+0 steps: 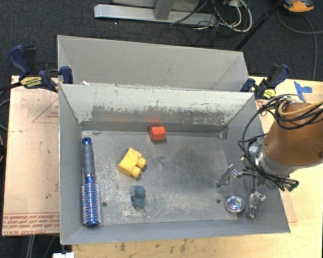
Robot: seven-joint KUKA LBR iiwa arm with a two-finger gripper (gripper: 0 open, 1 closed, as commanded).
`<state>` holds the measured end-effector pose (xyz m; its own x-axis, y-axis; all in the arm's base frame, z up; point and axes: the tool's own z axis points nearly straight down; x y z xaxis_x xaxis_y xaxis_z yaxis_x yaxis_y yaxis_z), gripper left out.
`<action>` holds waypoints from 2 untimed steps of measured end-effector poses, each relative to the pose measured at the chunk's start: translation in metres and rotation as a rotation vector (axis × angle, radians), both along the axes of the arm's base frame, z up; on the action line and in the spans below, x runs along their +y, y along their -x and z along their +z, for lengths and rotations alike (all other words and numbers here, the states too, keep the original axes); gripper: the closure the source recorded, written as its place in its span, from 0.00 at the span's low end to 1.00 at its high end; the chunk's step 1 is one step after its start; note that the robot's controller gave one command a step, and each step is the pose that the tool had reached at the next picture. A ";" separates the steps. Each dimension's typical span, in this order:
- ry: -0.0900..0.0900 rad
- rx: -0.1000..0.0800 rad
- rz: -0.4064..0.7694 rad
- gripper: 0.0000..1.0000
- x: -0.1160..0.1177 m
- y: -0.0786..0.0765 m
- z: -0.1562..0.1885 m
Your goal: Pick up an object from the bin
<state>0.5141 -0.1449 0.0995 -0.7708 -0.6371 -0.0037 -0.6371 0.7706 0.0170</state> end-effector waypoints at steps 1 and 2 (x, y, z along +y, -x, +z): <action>0.001 -0.003 0.208 0.00 -0.001 0.000 -0.026; 0.011 -0.026 0.141 0.00 -0.003 0.012 -0.025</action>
Offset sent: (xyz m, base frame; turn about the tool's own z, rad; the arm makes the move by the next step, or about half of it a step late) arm -0.0012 -0.0104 -0.0295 -0.2087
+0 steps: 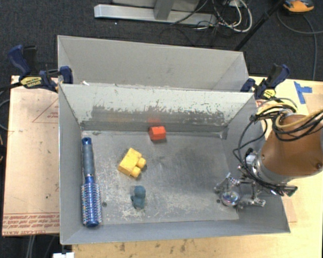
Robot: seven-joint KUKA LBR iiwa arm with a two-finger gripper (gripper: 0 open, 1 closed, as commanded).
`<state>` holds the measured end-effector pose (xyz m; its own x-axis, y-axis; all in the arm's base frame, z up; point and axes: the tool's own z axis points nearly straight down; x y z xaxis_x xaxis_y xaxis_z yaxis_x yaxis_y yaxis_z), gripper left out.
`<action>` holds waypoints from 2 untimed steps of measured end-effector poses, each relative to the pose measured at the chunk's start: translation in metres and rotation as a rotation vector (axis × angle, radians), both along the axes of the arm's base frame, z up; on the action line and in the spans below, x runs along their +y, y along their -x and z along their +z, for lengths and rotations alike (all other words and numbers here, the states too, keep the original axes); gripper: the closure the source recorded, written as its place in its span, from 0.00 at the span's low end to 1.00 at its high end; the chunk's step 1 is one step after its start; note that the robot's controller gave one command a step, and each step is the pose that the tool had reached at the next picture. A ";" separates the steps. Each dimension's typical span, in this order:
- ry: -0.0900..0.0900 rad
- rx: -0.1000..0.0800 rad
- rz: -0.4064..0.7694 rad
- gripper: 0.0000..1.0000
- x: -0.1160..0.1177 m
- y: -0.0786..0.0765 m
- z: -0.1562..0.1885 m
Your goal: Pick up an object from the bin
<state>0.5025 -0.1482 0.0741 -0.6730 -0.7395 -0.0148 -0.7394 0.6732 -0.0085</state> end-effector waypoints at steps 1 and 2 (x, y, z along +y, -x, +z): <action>-0.017 -0.007 0.002 1.00 0.012 -0.004 0.002; -0.001 0.011 0.007 1.00 0.017 -0.006 0.005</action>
Offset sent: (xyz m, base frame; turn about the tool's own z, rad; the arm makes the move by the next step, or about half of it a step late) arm 0.0000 0.0000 0.0000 0.0000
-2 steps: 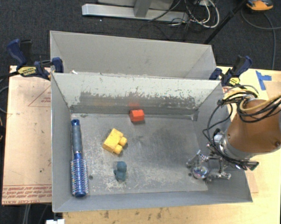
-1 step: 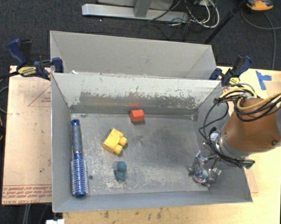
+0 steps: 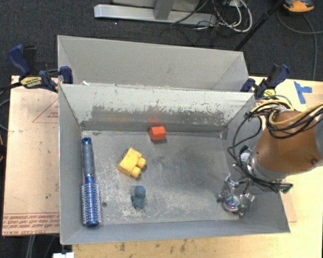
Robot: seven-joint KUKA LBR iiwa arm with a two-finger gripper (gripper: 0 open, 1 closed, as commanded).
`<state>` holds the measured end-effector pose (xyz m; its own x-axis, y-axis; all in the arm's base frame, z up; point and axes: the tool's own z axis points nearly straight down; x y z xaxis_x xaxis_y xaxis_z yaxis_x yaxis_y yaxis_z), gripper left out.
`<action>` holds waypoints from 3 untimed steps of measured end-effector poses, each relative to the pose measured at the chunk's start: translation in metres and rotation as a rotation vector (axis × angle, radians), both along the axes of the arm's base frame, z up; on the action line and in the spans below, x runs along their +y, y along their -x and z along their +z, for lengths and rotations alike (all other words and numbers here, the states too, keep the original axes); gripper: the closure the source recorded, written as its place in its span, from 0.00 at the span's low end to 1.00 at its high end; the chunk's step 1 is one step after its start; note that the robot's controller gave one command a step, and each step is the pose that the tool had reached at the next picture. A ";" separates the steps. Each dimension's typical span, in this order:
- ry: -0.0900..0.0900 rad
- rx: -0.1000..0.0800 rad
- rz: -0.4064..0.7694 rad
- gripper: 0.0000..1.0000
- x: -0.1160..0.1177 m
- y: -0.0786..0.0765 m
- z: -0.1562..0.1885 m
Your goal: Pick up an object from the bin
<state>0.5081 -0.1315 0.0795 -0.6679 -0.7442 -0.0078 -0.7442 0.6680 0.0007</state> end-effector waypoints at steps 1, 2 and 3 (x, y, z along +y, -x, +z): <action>0.005 -0.001 -0.001 1.00 0.001 -0.002 0.039; 0.006 -0.001 -0.003 1.00 0.002 -0.003 0.071; 0.005 0.001 -0.006 1.00 0.003 -0.004 0.079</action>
Offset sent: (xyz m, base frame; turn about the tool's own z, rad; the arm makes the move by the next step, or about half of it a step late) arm 0.0002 -0.0002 0.0373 0.0000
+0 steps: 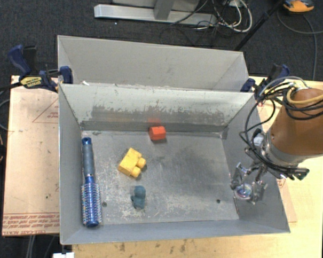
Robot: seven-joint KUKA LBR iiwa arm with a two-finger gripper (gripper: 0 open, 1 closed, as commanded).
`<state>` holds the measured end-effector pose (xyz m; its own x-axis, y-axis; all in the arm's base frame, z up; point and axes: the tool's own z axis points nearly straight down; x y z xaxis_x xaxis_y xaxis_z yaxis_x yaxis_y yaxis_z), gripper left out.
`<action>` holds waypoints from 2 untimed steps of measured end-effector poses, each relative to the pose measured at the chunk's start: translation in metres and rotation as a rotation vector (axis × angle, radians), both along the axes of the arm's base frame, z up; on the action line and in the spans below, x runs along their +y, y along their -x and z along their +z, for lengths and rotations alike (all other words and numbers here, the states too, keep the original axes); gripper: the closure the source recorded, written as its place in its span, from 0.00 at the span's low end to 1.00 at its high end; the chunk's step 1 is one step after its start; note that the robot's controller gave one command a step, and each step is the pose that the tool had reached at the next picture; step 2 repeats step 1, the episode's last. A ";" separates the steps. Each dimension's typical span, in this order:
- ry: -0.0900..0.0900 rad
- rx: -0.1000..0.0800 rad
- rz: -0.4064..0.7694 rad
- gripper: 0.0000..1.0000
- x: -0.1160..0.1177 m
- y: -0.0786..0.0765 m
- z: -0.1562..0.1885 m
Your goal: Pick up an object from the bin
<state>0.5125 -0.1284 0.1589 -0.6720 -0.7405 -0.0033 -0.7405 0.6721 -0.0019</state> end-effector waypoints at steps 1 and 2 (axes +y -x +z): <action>0.001 -0.004 -0.003 1.00 0.001 -0.002 0.042; 0.001 -0.004 -0.003 1.00 0.001 -0.002 0.042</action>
Offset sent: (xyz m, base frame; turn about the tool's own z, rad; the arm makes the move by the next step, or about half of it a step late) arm -0.0001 -0.0001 0.0402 0.0000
